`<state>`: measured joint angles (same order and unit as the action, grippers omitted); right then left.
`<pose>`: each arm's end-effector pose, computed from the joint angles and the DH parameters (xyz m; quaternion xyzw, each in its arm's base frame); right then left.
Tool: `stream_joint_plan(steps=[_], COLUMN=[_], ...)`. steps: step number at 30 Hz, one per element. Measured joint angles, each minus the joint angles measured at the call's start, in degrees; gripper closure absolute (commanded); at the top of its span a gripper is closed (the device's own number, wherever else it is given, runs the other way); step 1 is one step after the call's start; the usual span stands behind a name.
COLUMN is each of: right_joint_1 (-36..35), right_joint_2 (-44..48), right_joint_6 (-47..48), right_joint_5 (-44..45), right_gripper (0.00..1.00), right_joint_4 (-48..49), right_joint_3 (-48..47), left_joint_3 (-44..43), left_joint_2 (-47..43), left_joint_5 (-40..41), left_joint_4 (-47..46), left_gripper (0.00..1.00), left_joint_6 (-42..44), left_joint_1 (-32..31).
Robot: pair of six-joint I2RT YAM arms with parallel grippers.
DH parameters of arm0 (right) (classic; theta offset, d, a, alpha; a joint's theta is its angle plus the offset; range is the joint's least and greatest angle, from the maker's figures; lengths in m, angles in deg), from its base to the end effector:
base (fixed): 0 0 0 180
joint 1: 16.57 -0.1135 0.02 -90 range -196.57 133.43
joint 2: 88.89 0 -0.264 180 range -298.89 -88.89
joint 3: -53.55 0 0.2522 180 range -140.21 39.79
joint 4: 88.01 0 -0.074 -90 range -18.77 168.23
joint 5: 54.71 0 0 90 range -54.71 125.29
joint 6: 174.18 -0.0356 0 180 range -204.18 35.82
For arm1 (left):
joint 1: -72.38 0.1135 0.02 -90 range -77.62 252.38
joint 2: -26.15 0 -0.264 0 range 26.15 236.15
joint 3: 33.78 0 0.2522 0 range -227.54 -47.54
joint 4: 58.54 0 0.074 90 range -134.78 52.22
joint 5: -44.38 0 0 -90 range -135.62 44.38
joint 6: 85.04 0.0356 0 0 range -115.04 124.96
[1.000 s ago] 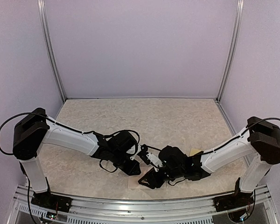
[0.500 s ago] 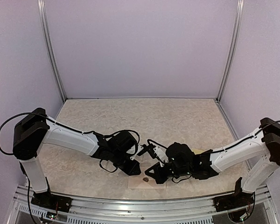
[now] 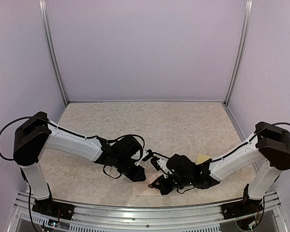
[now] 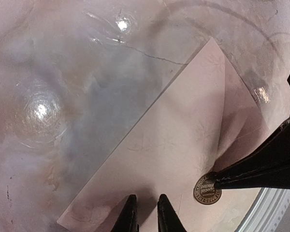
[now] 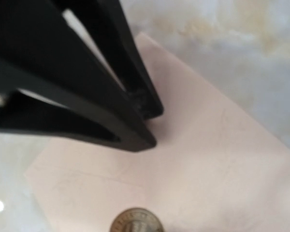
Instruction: Place the letter into the envelope and seal it
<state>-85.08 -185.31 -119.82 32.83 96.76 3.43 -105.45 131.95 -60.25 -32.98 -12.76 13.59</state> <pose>0.1106 0.2851 0.1209 -0.2664 0.8719 0.3357 0.2368 0.1765 -0.3086 0.1324 0.3670 0.8849 -0.2571 0.1275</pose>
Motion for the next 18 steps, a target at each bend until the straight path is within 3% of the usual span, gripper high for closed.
stream_joint_plan(steps=[18], right_joint_1=[0.0], right_joint_2=[-4.6], right_joint_6=[0.7], right_joint_5=[-4.2], right_gripper=[1.00], right_joint_4=[2.3], right_joint_3=[-2.5], left_joint_3=[0.0], left_joint_2=[0.0], left_joint_5=[0.0], left_joint_4=[0.0], left_gripper=[0.86], left_joint_6=[0.0], left_joint_1=[0.0])
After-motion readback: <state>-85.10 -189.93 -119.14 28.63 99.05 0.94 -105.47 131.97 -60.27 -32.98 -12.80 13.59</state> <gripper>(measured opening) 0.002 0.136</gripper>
